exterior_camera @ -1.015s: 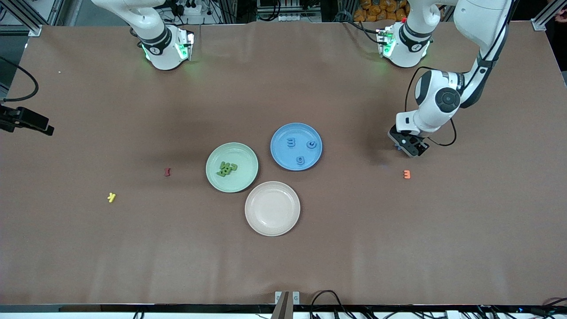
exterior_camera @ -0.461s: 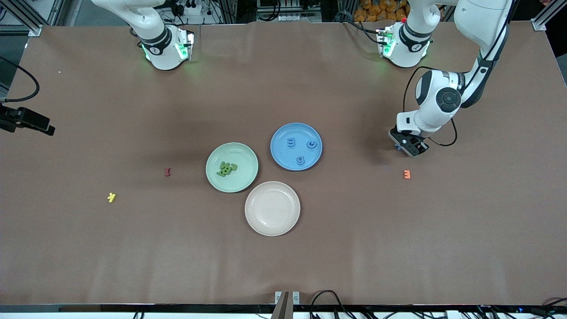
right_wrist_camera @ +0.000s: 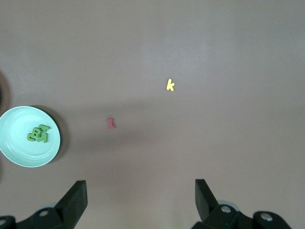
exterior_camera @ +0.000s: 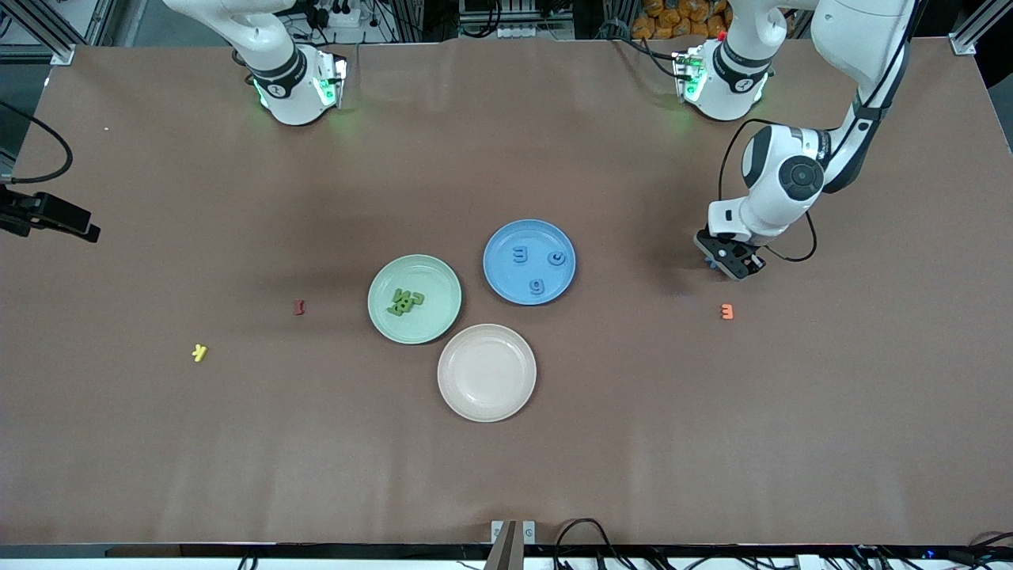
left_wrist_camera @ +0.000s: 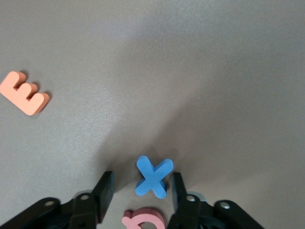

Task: Sort letters by color into matching plates
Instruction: 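Lower the left gripper onto the blue X and grasp it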

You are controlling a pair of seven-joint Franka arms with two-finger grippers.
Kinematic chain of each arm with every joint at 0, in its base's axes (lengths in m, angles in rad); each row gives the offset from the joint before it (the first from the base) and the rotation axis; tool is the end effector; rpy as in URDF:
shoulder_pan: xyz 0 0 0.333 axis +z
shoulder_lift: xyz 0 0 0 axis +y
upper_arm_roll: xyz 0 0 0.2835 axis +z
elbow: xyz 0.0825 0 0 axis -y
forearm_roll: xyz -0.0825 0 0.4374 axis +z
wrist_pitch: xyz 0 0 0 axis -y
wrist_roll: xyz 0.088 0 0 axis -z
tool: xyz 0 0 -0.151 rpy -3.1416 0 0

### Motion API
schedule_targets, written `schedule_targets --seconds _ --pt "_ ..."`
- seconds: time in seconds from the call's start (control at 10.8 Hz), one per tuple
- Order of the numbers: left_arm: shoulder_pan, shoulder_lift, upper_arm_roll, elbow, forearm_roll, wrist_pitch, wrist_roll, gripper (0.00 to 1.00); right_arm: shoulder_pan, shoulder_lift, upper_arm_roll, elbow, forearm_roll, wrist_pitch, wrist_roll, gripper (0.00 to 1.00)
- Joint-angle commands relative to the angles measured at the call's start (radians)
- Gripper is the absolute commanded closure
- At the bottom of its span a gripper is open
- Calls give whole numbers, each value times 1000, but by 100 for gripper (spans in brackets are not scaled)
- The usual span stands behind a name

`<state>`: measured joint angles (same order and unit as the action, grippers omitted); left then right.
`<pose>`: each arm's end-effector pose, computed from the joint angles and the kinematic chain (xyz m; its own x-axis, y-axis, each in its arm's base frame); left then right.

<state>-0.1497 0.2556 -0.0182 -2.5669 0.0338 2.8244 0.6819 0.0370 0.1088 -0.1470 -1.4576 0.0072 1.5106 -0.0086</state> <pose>0.4485 -0.0783 0.0462 0.6361 -0.7716 -0.0023 -0.7716 -0.6361 -0.0059 0.6258 -0.0642 0.5353 0.9934 -0.1006 -0.0547 -0.1003 -0.9949 0.0082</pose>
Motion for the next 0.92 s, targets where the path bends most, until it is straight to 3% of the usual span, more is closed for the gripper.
schedule_targets --seconds 0.0,0.28,0.37,0.83 --pt "-8 1 0 2 14 10 -7 56 8 -14 -3 -13 -10 3 10 0" --pt "-11 10 0 13 6 10 -8 91 8 -14 -2 -13 -10 3 10 0" --pt "-11 13 0 16 6 10 -8 96 8 -14 -2 -13 -10 3 10 0" --pt "-25 11 -8 40 5 3 -74 100 9 -11 -2 -13 -10 3 9 0"
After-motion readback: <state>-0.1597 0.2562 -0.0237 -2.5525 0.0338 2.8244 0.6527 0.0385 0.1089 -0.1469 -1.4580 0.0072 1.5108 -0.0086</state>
